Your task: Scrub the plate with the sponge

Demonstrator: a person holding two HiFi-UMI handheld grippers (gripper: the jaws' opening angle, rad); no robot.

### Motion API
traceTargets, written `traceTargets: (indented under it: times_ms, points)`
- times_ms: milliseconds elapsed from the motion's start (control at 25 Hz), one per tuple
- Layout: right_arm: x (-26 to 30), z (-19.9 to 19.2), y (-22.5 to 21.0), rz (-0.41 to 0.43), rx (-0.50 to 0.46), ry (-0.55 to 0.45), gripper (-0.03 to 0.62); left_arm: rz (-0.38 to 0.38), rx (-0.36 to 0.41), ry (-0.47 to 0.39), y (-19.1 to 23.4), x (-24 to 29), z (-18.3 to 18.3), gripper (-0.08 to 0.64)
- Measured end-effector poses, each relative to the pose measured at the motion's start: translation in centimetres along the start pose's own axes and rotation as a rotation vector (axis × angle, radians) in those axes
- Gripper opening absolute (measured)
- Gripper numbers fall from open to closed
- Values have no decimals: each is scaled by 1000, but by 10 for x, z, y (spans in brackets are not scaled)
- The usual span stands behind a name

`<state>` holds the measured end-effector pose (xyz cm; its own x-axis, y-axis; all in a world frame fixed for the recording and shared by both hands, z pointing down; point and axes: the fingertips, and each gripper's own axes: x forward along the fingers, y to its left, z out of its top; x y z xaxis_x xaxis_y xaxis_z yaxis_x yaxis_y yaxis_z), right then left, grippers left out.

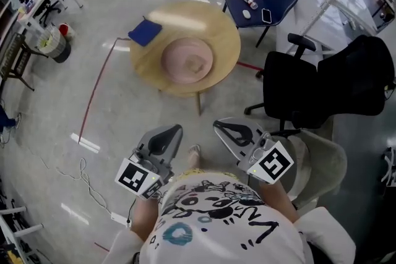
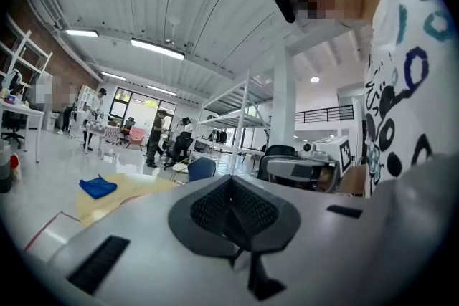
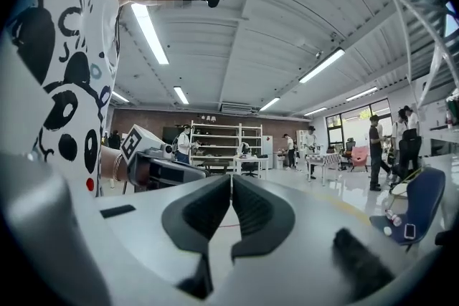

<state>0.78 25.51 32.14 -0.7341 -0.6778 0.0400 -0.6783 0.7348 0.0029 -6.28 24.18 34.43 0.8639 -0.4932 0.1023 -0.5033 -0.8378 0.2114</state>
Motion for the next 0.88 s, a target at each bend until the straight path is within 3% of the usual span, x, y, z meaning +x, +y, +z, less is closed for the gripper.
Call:
traceTargets:
  times_ms: [600, 880]
  points:
    - [73, -5, -67, -97, 8, 13, 28, -94, 12, 26, 87, 40, 14, 15]
    - [91, -6, -76, -121, 8, 15, 28, -88, -4, 41, 114, 40, 9, 15]
